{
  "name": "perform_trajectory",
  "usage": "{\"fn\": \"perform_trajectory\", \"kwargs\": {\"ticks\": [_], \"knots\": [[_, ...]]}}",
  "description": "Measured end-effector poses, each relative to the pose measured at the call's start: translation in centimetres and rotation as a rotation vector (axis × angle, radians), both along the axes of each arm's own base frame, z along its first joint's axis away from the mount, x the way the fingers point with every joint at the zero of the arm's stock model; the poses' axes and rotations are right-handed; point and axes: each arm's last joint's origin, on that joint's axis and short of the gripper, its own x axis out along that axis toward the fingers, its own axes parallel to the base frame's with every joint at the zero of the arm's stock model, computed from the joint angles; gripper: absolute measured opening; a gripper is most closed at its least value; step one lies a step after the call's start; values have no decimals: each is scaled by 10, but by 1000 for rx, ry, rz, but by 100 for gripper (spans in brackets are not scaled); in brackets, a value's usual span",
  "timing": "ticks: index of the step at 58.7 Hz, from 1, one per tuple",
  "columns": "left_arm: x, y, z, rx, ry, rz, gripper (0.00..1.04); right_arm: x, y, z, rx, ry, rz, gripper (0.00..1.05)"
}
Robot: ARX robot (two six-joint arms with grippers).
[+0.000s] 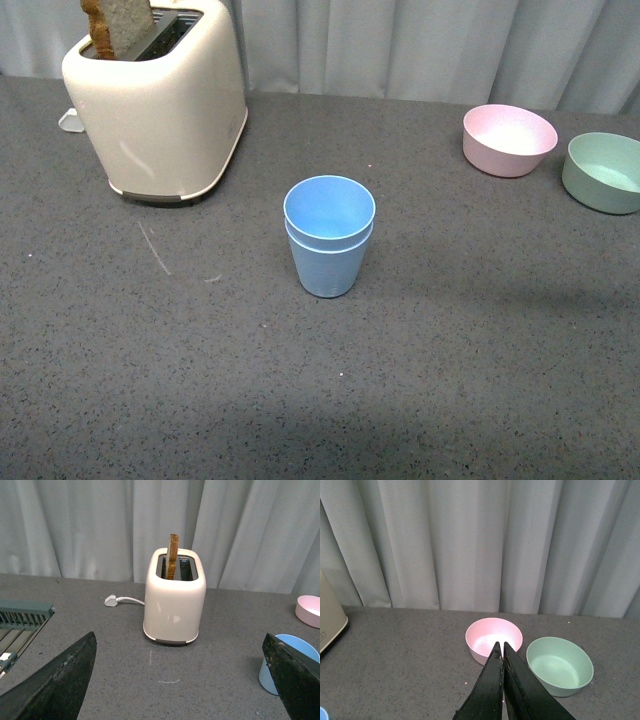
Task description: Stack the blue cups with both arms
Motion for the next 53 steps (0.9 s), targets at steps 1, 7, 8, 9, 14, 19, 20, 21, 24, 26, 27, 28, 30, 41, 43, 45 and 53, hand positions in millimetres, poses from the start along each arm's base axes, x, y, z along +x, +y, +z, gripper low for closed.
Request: {"fn": "perform_trajectory", "kwargs": {"ticks": [1,7,8,9,14,19,20,21,24,26,27,28,30,41,43,45,53], "knots": [[0,0,0,0,0,0,98,-2,-1,0,0,0,0,1],[0,0,0,0,0,1,98,-16,-10,2,2,-7,7,1],[0,0,0,0,0,1,98,-19,-11,2,2,-7,6,1],[0,0,0,0,0,1,98,-21,-12,2,2,-8,6,1],[0,0,0,0,0,0,98,-37,-22,1,1,0,-6,1],[0,0,0,0,0,0,98,-50,-28,1,2,-2,-2,1],[0,0,0,0,0,0,98,-53,-29,1,2,-2,-2,1],[0,0,0,0,0,1,98,-55,-30,1,2,-1,-2,1],[0,0,0,0,0,1,98,-60,-32,1,2,-1,1,1],[0,0,0,0,0,0,98,-63,-33,1,2,-1,0,1],[0,0,0,0,0,1,98,-64,-33,2,2,-1,0,1],[0,0,0,0,0,1,98,-66,-34,2,2,-2,-1,1],[0,0,0,0,0,0,98,-69,-35,2,3,-3,-2,1],[0,0,0,0,0,0,98,-86,-47,2,4,-4,-6,1],[0,0,0,0,0,0,98,-88,-47,2,4,-3,-3,1],[0,0,0,0,0,0,98,-90,-47,3,4,-4,-3,1],[0,0,0,0,0,0,98,-96,-47,4,4,-10,-3,1]]}}
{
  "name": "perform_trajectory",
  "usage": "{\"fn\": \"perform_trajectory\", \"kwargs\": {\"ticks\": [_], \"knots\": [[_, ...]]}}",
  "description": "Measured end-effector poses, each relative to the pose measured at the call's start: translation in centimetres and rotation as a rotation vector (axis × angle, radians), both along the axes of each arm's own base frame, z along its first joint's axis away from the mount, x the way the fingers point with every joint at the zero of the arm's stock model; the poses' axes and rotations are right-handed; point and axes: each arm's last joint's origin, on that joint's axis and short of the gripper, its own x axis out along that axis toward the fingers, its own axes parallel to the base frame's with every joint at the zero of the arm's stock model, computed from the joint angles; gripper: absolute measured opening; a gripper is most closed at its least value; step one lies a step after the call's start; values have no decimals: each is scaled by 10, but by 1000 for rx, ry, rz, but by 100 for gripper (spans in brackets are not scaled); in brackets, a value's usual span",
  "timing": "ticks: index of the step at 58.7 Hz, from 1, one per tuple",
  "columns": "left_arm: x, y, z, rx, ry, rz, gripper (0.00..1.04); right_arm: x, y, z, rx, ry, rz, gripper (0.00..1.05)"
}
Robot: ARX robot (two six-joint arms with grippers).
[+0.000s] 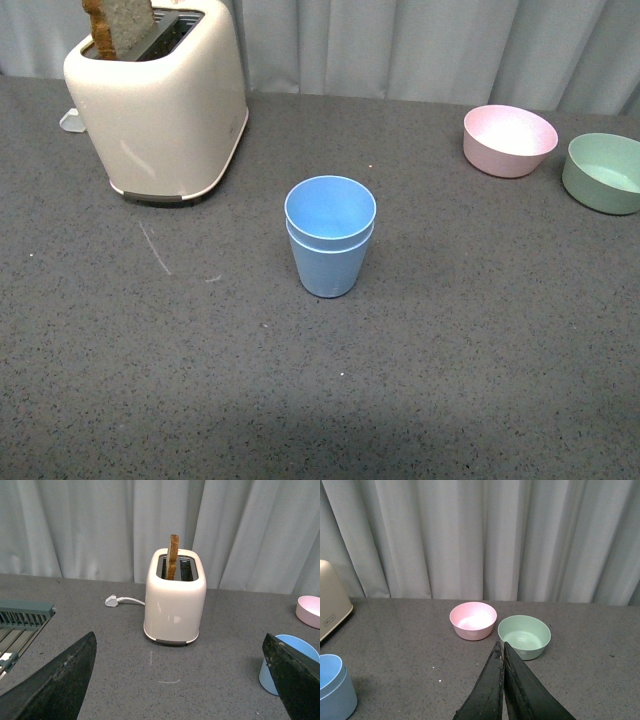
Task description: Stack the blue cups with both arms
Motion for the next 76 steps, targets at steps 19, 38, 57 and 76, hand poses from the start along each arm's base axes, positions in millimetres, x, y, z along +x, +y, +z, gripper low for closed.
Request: {"fn": "perform_trajectory", "kwargs": {"ticks": [19,38,57,76], "knots": [[0,0,0,0,0,0,98,-13,0,3,0,-10,0,1],[0,0,0,0,0,0,98,-22,0,4,0,-16,0,1],[0,0,0,0,0,0,98,-29,0,4,0,-17,0,1],[0,0,0,0,0,1,98,-41,0,0,0,-1,3,1]]}}
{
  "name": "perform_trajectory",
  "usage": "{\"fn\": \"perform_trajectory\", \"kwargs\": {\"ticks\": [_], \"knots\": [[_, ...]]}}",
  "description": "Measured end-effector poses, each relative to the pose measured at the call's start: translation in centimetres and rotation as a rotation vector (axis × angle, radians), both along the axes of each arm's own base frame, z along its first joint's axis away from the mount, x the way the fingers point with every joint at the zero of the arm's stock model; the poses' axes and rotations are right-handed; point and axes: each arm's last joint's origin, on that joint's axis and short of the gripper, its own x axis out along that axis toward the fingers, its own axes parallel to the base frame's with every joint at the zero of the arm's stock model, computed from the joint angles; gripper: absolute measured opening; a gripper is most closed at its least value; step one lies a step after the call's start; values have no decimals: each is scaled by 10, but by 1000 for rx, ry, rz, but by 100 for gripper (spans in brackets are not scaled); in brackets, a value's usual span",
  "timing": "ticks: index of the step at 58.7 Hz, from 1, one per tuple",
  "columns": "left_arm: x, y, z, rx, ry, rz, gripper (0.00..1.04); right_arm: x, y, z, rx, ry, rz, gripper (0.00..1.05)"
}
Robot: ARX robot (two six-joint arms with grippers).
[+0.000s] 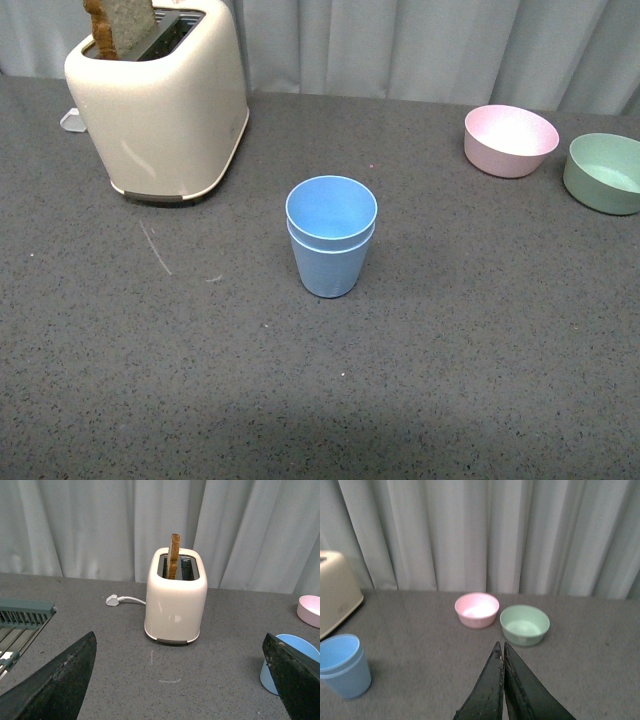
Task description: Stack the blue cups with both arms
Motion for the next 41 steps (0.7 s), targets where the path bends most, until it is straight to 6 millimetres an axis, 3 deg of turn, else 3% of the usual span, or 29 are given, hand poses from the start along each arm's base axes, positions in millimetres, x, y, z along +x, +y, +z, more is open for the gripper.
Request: {"fn": "perform_trajectory", "kwargs": {"ticks": [6,9,25,34,41], "knots": [[0,0,0,0,0,0,98,-1,0,1,-1,-10,0,4],[0,0,0,0,0,-1,98,-1,0,1,-1,-10,0,18],[0,0,0,0,0,0,98,-1,0,1,-1,-10,0,62],[0,0,0,0,0,0,98,-1,0,1,0,-10,0,97],[0,0,0,0,0,-1,98,-1,0,1,0,-10,0,95]]}}
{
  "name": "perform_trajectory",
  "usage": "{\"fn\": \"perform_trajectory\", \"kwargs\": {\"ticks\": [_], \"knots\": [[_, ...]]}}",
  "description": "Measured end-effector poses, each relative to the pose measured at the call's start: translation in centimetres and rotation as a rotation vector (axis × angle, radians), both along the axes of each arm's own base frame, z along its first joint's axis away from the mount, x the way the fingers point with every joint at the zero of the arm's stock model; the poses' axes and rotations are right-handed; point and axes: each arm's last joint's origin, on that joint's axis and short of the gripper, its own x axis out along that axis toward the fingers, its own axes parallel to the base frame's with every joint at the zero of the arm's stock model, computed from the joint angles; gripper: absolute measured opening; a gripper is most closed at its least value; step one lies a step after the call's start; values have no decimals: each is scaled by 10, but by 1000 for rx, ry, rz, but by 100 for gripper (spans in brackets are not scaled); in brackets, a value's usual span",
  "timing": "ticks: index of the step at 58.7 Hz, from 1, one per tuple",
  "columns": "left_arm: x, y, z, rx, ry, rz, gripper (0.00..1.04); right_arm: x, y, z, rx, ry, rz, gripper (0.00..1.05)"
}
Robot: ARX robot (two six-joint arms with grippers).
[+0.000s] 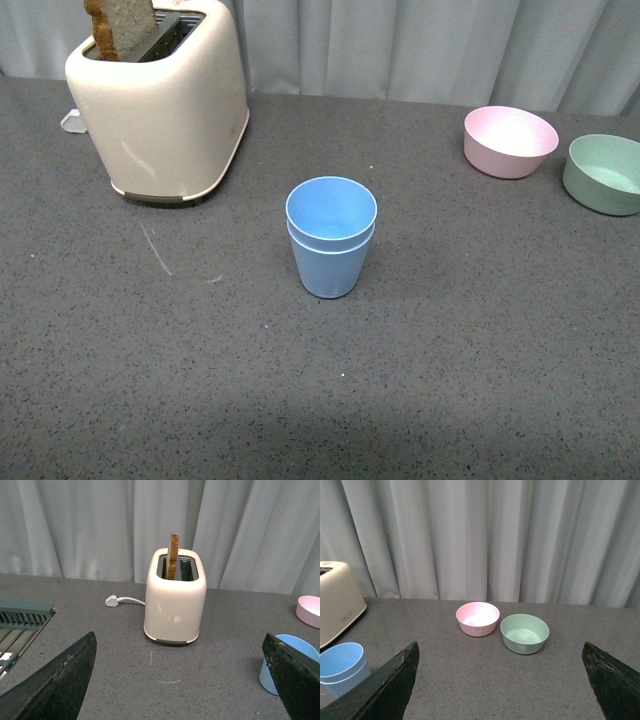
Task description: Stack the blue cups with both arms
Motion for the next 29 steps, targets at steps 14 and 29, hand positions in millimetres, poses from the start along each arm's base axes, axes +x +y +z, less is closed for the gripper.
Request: {"fn": "perform_trajectory", "kwargs": {"ticks": [14,29], "knots": [[0,0,0,0,0,0,98,0,0,0,0,0,0,95],[0,0,0,0,0,0,98,0,0,0,0,0,0,95]]}}
